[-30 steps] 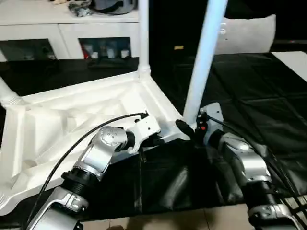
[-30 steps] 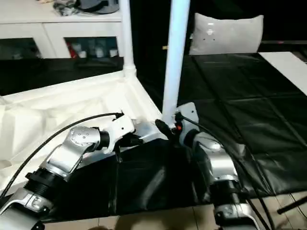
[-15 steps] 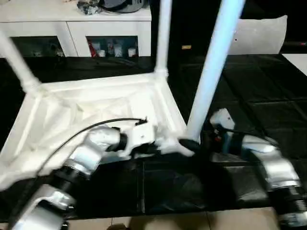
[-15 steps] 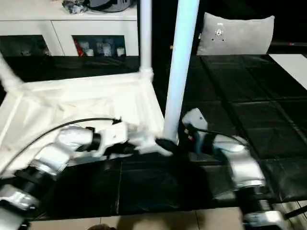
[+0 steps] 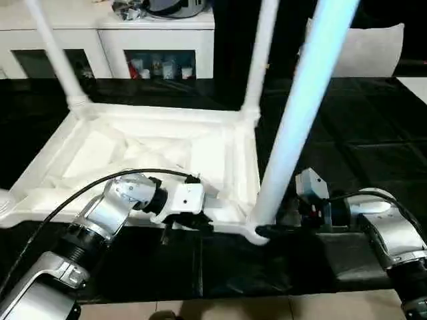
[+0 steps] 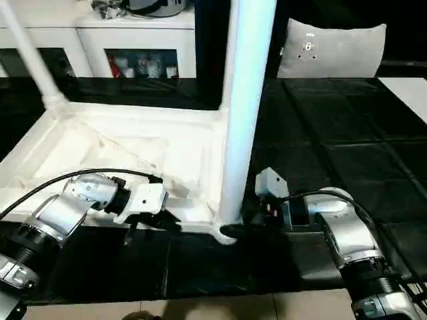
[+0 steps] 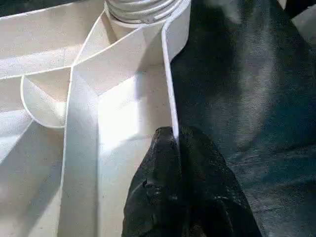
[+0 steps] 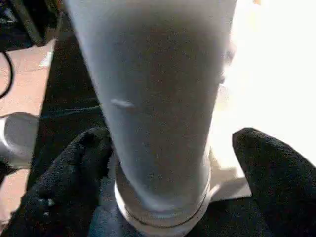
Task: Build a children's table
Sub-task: Rotate leg to tighten
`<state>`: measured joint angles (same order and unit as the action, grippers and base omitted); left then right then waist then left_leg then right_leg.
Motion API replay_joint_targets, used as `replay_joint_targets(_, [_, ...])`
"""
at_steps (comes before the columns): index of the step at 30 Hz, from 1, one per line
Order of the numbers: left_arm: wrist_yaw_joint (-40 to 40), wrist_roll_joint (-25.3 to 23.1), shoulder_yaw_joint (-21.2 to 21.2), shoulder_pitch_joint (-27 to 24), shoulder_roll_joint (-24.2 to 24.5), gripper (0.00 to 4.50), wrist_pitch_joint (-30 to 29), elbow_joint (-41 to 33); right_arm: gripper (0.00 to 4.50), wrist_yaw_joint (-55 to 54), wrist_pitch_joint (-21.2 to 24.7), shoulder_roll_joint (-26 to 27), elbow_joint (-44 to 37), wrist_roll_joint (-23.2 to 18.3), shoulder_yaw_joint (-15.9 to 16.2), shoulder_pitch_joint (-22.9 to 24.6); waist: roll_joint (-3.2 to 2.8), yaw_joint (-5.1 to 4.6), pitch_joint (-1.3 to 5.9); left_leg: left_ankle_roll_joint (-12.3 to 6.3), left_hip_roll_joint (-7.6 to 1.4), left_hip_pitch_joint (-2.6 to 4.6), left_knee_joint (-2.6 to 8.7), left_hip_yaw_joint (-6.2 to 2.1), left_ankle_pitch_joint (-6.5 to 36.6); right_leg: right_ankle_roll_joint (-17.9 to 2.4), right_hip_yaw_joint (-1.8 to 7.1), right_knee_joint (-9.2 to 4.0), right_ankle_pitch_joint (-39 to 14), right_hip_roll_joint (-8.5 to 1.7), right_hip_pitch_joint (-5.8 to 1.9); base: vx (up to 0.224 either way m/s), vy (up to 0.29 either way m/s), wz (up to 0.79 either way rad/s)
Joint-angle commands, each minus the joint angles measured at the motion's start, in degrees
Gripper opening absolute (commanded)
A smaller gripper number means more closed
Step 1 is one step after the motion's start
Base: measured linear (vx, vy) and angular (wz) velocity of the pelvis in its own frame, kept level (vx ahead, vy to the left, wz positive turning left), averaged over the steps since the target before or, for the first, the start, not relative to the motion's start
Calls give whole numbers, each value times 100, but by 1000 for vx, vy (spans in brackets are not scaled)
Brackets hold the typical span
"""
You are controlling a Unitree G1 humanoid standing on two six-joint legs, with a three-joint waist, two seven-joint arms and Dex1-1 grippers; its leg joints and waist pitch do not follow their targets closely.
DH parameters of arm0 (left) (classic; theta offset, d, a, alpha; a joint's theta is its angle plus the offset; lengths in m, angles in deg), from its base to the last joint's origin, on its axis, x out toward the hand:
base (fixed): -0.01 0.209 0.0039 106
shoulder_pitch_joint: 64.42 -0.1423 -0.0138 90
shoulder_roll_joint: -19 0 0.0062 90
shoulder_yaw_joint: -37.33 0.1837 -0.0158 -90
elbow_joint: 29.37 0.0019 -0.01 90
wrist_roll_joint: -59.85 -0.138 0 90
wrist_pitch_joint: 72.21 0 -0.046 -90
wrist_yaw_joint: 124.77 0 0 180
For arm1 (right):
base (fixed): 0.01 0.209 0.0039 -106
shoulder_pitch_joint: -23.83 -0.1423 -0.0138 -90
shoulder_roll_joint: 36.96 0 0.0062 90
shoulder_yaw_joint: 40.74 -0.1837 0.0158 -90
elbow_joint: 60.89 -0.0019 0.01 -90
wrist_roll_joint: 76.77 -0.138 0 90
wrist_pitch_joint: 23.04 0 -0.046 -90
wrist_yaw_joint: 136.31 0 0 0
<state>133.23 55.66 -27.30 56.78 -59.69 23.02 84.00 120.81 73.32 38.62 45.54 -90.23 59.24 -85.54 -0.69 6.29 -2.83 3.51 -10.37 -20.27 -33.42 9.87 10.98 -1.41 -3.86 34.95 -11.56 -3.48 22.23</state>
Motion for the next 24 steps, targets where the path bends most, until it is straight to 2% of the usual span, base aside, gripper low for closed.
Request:
replay_joint_targets(1, [270, -149, 317, -6, 16, 0, 132, -5, 393, 121, 88, -49, -61, -78, 62, 28, 39, -13, 330, -397, -322, 16, 358, -71, 944, -1198, 305, -438, -1136, -492, -266, 0, 0, 0])
replay_joint_targets(9, [285, -149, 325, -3, 41, 0, 166, 60, 330, 237, 196, -80, -82, -103, 130, 63, 52, -1, 333, -373, -314, 12, 355, -74, 927, -1149, 302, -444, -1215, -495, -271, 0, 0, 0])
replay_joint_targets(10, [287, -147, 323, -3, 41, 0, 167, 64, 305, 248, 218, -77, -84, -112, 128, 65, 46, 0, 332, -373, -317, 13, 354, -73, 930, -1151, 302, -445, -1221, -497, -267, 0, 0, 0])
replay_joint_targets(16, [273, -133, 308, -19, 45, 0, 168, 58, 266, 256, 308, -57, -146, -156, 160, 113, 50, 4, 337, -376, -316, 15, 352, -73, 907, -1171, 298, -432, -1148, -490, -271, 0, 0, 0])
replay_joint_targets(19, [264, -120, 297, -36, 42, 0, 146, 45, 258, 230, 335, -33, -205, -151, 188, 168, 54, 12, 337, -377, -313, 13, 349, -70, 896, -1147, 301, -439, -1179, -496, -274, 0, 0, 0])
replay_joint_targets(20, [254, -79, 273, -69, 28, 0, 93, 11, 257, 191, 383, 2, -240, -178, 178, 200, 23, 11, 339, -366, -316, 15, 349, -73, 904, -1151, 302, -440, -1165, -497, -270, 0, 0, 0])
replay_joint_targets(21, [253, -75, 271, -73, 26, 0, 87, 7, 257, 187, 390, 6, -244, -181, 177, 203, 29, 8, 339, -361, -315, 15, 350, -72, 907, -1154, 301, -440, -1150, -491, -272, 0, 0, 0])
replay_joint_targets(24, [74, 117, 114, -208, -106, 0, -299, -219, 254, -220, 802, 181, -404, -214, 144, 303, 21, 3, 343, -354, -325, 11, 358, -80, 890, -1209, 297, -422, -1010, -489, -282, 0, 0, 0])
